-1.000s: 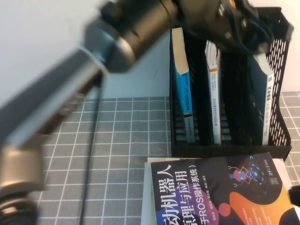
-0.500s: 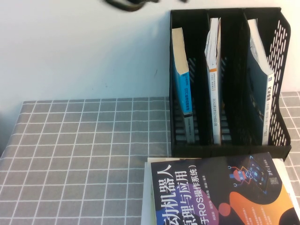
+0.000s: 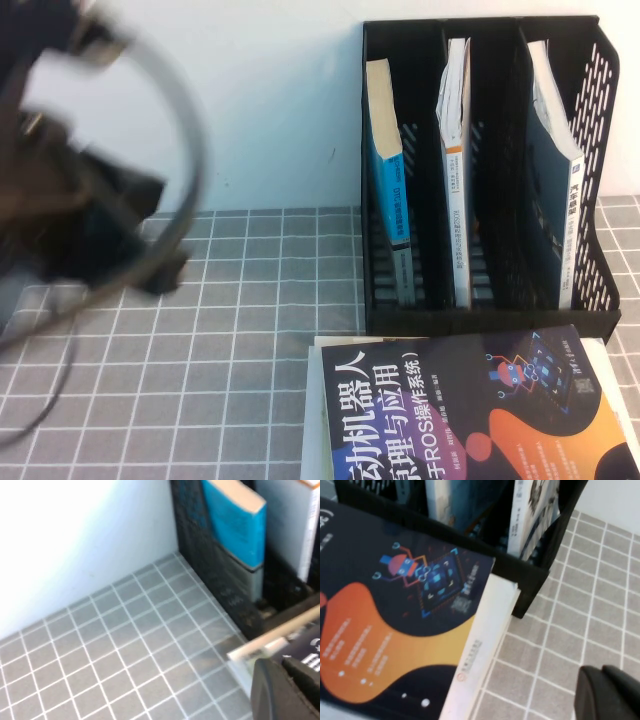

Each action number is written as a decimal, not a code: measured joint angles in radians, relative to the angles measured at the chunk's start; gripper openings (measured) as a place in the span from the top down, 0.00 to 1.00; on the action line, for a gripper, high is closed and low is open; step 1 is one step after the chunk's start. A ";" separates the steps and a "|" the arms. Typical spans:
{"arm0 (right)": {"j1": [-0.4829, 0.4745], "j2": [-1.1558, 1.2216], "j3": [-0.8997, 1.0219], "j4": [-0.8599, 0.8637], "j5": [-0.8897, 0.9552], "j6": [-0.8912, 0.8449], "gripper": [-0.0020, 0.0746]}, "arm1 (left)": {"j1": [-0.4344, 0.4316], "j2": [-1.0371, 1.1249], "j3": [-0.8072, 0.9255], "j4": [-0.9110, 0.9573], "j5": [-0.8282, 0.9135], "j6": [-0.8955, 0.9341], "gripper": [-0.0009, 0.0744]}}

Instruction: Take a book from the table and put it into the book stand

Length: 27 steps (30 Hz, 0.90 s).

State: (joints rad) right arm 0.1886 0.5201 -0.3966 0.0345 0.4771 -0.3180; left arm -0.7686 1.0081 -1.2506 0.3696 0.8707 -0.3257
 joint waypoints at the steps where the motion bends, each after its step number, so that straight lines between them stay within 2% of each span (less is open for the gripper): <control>1: 0.000 -0.030 0.025 0.009 -0.002 0.000 0.98 | 0.000 -0.038 0.069 0.026 -0.038 -0.017 0.99; 6: 0.000 -0.136 0.079 0.030 0.067 0.002 0.98 | 0.002 -0.187 0.318 0.107 -0.219 -0.090 0.99; 11: 0.000 -0.158 0.082 0.078 0.136 0.004 0.98 | 0.002 -0.228 0.440 0.134 -0.340 -0.118 0.99; 15: 0.000 -0.158 0.083 0.136 0.145 0.004 0.98 | 0.002 -0.229 0.461 0.144 -0.371 -0.123 0.99; 27: 0.000 -0.158 0.083 0.158 0.145 0.004 0.98 | 0.002 -0.229 0.462 0.147 -0.372 -0.125 0.99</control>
State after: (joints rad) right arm 0.1886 0.3625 -0.3140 0.1928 0.6218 -0.3138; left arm -0.7665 0.7789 -0.7888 0.5165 0.4988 -0.4507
